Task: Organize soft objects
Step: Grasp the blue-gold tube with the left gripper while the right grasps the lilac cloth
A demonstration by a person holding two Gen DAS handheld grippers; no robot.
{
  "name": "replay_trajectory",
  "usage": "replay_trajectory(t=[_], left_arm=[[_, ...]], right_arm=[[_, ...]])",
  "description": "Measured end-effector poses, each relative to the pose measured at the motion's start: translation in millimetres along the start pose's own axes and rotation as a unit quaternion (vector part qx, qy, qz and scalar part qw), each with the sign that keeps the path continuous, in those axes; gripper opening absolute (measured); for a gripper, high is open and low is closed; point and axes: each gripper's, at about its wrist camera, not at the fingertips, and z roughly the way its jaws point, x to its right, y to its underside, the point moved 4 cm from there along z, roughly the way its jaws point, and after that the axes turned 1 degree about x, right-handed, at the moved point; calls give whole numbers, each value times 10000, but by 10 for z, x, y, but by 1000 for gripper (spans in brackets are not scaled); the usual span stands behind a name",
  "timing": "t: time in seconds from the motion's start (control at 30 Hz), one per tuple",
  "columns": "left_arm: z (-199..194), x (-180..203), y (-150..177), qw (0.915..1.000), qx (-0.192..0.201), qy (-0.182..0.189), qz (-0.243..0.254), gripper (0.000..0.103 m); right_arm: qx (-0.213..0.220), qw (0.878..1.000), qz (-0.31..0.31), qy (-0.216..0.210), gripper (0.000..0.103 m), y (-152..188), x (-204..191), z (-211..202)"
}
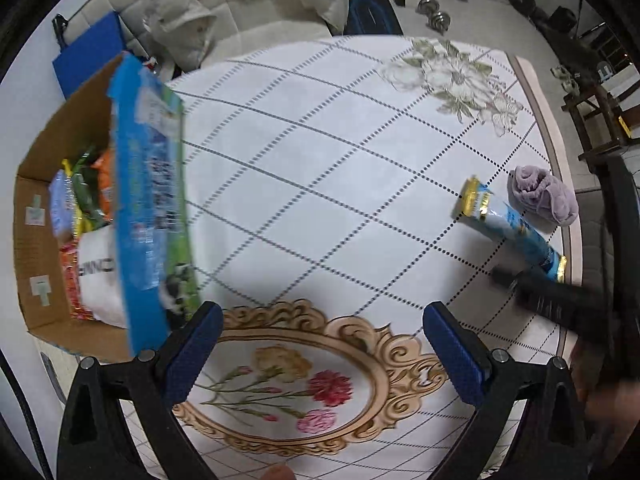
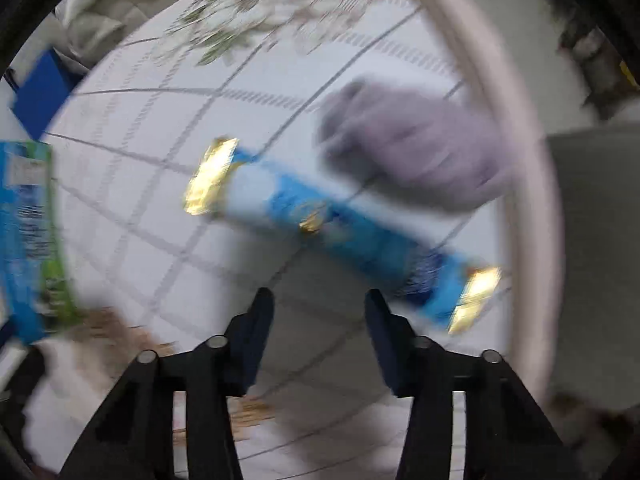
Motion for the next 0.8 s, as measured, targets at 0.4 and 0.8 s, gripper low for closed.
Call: replay_trajectory(t=[0.4,0.8], left_arm=[[520,844,-267,9811,-1042,1357,-904,102],[893,1805,-311,9945,-1039,135,82,102]], right_arm=[[690,9928,848,-497,58,-69,954,-798],[1006,9914,832,126,58,-154,1489,-1077]])
